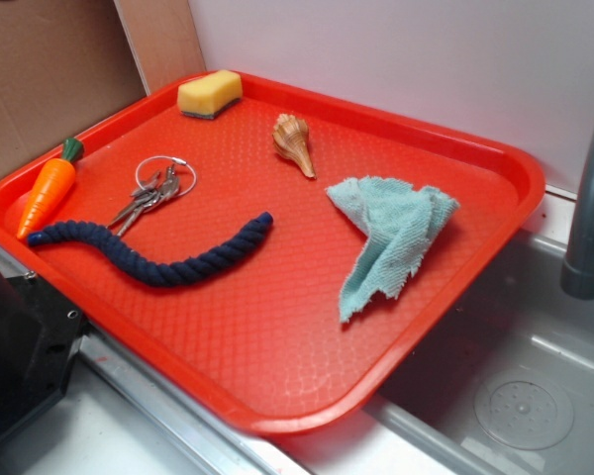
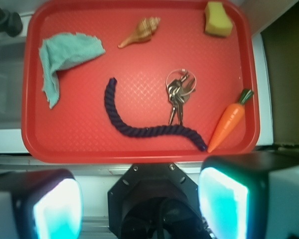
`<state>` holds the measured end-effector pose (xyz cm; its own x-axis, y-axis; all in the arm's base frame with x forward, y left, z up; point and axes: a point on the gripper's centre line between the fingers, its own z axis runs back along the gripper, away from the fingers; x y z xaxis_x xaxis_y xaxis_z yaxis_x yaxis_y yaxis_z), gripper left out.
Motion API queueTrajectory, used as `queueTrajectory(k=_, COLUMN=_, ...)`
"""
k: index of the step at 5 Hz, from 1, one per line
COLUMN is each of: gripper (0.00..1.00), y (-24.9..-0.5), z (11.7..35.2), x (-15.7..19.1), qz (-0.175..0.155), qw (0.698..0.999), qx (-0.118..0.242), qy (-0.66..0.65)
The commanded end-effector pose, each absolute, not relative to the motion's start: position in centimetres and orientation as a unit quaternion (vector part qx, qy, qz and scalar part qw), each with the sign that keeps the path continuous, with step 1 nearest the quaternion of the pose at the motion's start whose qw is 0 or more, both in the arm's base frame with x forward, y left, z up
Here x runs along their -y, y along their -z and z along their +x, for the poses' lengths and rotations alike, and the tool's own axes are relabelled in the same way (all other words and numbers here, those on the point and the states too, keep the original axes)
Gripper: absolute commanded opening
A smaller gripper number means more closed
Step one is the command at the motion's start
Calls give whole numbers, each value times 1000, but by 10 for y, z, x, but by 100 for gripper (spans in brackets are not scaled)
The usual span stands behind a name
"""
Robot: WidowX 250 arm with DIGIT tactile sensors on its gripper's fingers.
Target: Grab the shell.
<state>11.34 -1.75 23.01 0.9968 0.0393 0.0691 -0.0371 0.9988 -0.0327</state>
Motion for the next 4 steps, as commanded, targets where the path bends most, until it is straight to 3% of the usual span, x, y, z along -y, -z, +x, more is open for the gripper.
queueTrajectory(k=1, gripper=100, y=-226, z=139, x=12, qz=-12, qw=990, qx=41, qy=-134)
queueTrajectory(k=3, gripper=100, y=-197, z=180, x=4, qz=-9, qw=946, qx=58, qy=-319)
queueTrajectory(k=4, gripper=100, y=-175, z=213, x=3, qz=-14, qw=917, qx=85, qy=-390)
